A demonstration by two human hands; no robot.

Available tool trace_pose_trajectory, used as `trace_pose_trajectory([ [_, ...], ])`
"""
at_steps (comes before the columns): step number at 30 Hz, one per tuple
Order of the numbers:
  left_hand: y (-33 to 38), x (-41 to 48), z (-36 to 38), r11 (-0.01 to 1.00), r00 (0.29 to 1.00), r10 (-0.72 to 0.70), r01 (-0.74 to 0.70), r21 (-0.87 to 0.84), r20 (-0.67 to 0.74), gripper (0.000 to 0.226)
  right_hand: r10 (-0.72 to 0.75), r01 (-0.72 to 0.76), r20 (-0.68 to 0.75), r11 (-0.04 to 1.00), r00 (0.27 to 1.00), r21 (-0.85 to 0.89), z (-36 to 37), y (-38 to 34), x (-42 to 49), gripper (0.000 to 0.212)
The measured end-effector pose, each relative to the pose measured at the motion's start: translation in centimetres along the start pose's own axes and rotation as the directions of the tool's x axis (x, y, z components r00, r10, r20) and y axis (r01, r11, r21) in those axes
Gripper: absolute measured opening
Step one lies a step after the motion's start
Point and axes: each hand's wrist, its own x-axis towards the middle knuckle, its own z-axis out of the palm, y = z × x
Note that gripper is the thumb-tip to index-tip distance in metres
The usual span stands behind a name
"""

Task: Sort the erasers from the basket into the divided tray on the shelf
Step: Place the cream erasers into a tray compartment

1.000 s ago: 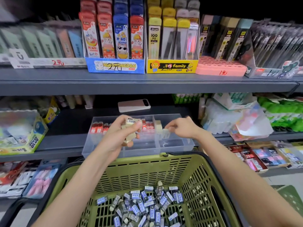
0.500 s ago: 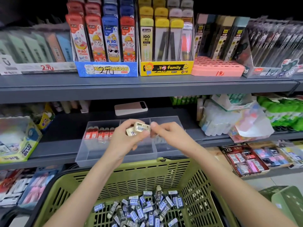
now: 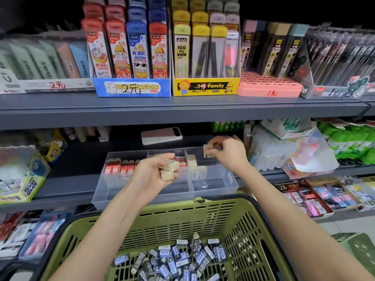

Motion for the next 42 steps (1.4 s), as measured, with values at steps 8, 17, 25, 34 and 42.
trace_pose_trajectory([
  [8,-0.6,1.3,-2.0,0.966,0.986,0.160,-0.147,0.214,-0.041,0.035,-0.085,0.119,0.241,0.984,0.967,-0.130,2.2,0.5,0.5,0.020],
  [17,-0.9,1.3,-2.0,0.909,0.970,0.238,-0.207,0.362,-0.043,0.045,-0.130,0.176,0.171,0.942,0.977,-0.286,2.1,0.1,-0.3,0.037],
  [25,-1.7,1.4,-0.2,0.821,0.928,0.366,-0.360,0.444,0.075,0.031,-0.043,-0.037,0.182,0.908,0.982,0.417,0.8,-4.6,-4.8,0.039],
  [34,-1.6,2.6,1.1,0.889,0.973,0.232,-0.206,0.409,-0.013,0.062,0.169,-0.129,-0.048,0.879,0.984,0.460,-0.3,-0.1,-1.7,0.022],
  [42,-1.7,2.2,-0.1,0.847,0.969,0.239,-0.236,0.477,0.057,0.046,-0.088,0.092,0.030,0.980,0.996,-0.179,3.0,1.0,1.2,0.026],
])
